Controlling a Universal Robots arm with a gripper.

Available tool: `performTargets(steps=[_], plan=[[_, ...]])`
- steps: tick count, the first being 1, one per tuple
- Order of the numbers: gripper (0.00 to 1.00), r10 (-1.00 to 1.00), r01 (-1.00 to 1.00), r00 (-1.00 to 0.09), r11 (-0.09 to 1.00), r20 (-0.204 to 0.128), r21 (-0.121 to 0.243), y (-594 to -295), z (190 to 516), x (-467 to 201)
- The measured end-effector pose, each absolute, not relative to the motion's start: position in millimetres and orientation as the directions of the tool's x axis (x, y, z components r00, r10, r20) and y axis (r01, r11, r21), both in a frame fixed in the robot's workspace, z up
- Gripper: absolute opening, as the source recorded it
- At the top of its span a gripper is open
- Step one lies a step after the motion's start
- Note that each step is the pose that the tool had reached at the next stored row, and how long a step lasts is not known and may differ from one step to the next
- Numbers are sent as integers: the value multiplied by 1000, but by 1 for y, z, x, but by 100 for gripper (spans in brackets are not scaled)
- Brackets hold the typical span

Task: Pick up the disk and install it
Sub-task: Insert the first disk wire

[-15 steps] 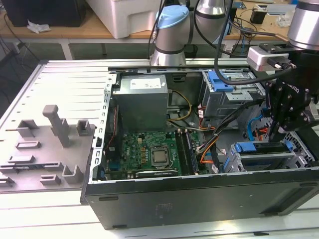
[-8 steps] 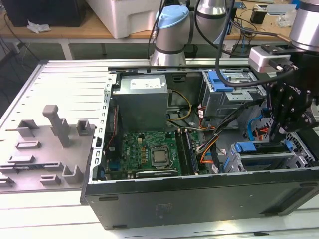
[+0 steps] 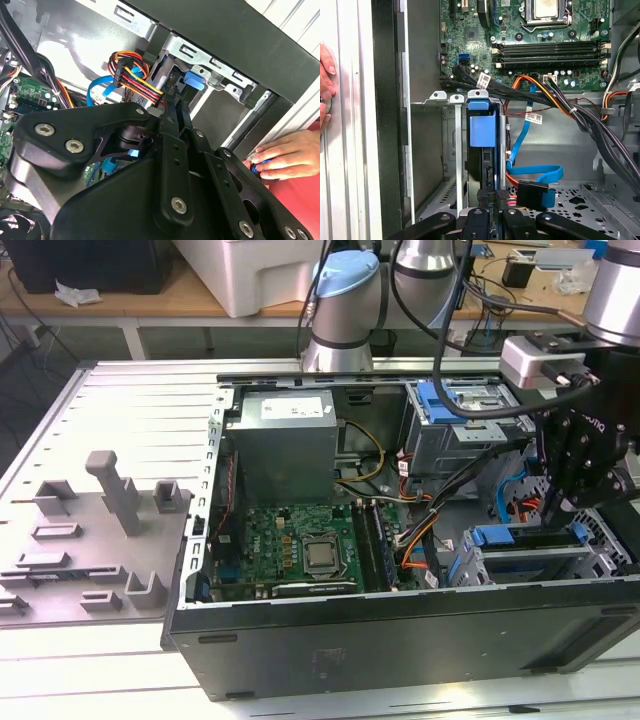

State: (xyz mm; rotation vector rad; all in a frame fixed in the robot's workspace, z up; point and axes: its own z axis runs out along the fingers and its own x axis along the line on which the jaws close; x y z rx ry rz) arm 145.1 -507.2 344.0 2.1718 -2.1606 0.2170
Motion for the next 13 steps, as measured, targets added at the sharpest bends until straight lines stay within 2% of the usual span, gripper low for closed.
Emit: performTargets(steps=[13], plan=[[17,-989,-999,0,-8,149,-50,-507,342,145]])
